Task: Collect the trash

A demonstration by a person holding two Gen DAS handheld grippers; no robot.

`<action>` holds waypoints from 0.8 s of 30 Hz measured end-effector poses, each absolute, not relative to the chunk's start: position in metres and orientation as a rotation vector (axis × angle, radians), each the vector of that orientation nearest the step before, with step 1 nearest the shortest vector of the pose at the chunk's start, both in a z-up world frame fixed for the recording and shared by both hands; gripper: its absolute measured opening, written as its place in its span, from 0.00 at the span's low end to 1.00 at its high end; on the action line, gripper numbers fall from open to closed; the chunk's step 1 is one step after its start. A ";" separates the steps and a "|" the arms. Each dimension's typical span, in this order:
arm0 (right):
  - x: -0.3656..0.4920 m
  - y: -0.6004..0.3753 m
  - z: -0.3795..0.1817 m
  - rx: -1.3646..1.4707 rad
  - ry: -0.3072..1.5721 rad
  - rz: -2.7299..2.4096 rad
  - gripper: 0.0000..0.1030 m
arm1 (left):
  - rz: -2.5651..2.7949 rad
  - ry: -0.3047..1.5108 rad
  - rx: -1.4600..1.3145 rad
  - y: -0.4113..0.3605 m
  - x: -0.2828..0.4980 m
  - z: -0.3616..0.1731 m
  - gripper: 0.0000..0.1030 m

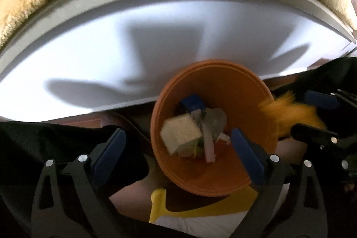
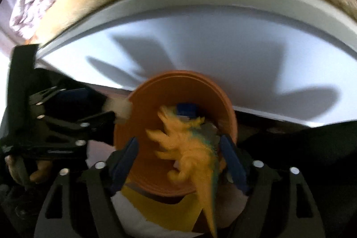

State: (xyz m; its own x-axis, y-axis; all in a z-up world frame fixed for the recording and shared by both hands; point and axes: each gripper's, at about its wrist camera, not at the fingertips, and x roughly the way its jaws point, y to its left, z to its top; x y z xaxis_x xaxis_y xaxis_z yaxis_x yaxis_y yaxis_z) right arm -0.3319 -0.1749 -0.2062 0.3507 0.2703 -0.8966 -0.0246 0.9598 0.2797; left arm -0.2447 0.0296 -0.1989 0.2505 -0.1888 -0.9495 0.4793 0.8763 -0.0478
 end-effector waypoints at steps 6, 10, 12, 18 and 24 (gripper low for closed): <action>-0.346 -0.189 -0.183 0.287 1.076 0.170 0.74 | -0.505 1.234 0.218 0.036 -0.247 -0.191 0.90; -0.364 -0.186 -0.151 0.225 0.931 0.129 0.81 | -0.528 1.145 0.158 0.041 -0.253 -0.161 0.90; -0.373 -0.184 -0.121 0.172 0.816 0.101 0.88 | -0.528 1.076 0.134 0.042 -0.256 -0.138 0.90; -0.352 -0.188 -0.034 -0.003 0.550 -0.006 0.96 | -0.444 0.813 0.101 0.037 -0.239 -0.051 0.92; -0.266 -0.221 -0.005 0.053 0.486 -0.200 0.96 | -0.381 0.754 0.035 0.026 -0.176 -0.013 0.92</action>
